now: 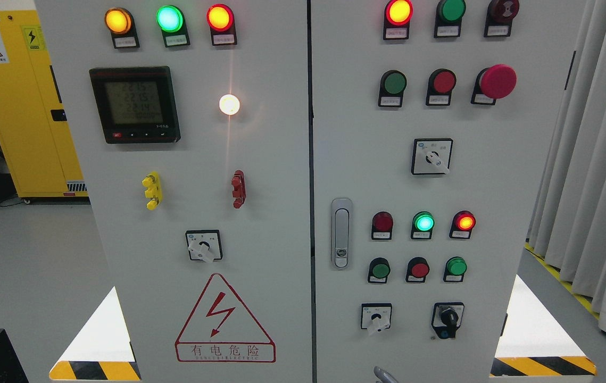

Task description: Press green start button

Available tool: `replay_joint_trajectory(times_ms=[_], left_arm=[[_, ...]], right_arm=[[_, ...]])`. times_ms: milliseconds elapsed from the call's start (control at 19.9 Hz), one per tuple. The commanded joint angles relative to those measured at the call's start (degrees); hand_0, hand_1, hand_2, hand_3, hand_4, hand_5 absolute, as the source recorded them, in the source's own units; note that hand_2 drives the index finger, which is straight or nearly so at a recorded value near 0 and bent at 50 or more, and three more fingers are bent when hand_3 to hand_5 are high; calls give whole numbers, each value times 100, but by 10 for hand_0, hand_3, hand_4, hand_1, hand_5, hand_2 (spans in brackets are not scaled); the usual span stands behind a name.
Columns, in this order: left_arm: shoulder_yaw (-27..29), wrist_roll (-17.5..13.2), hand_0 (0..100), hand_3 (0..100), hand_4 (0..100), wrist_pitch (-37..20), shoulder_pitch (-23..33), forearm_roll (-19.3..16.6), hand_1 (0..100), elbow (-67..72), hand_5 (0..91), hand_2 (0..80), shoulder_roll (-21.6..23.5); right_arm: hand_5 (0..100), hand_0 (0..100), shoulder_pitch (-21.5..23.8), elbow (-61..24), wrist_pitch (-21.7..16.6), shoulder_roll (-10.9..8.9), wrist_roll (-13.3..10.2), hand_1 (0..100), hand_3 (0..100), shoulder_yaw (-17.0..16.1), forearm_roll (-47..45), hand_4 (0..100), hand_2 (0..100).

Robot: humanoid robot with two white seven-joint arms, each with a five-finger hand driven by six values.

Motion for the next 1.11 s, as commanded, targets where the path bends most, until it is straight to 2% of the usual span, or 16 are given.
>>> replay_joint_trajectory(times_ms=[0, 50, 101, 151, 201, 252, 403, 554, 705, 1058], left_arm=[[0, 2, 120, 0, 0, -3, -1, 0, 556, 1, 0, 0, 0], [0, 2, 120, 0, 0, -3, -1, 0, 556, -8, 0, 0, 0], [0, 2, 120, 0, 0, -3, -1, 0, 556, 1, 0, 0, 0], [0, 2, 120, 0, 0, -3, -1, 0, 556, 1, 0, 0, 0], [0, 2, 120, 0, 0, -3, -1, 0, 556, -8, 0, 0, 0], [0, 2, 120, 0, 0, -3, 8, 0, 556, 1, 0, 0, 0], [0, 2, 120, 0, 0, -3, -1, 0, 556, -8, 0, 0, 0], [0, 2, 120, 0, 0, -3, -1, 0, 556, 1, 0, 0, 0], [0, 2, 120, 0, 0, -3, -1, 0, 556, 1, 0, 0, 0], [0, 2, 120, 0, 0, -3, -1, 0, 556, -8, 0, 0, 0]], right_arm=[[205, 352, -356, 161, 3, 70, 14, 731, 283, -345, 104, 329, 0], [313, 396, -400, 205, 3, 53, 22, 740, 441, -441, 287, 506, 0], [544, 448, -462, 267, 3, 18, 22, 749, 581, -547, 533, 660, 0], [663, 460, -532, 328, -14, 18, 14, 752, 634, -635, 814, 723, 0], [848, 536, -611, 381, -14, 18, 14, 763, 763, -731, 1104, 843, 0], [882, 593, -708, 434, -14, 18, 14, 770, 810, -837, 1376, 887, 0], [991, 644, -1015, 601, 3, 18, 14, 782, 889, -1031, 2019, 948, 0], [1000, 683, -1410, 995, 38, 26, 14, 829, 932, -1215, 2608, 967, 11], [1000, 680, -1771, 1347, 91, 26, -30, 871, 945, -1330, 3162, 960, 25], [1000, 673, -2105, 1454, 223, 35, -57, 911, 945, -1348, 3927, 953, 27]])
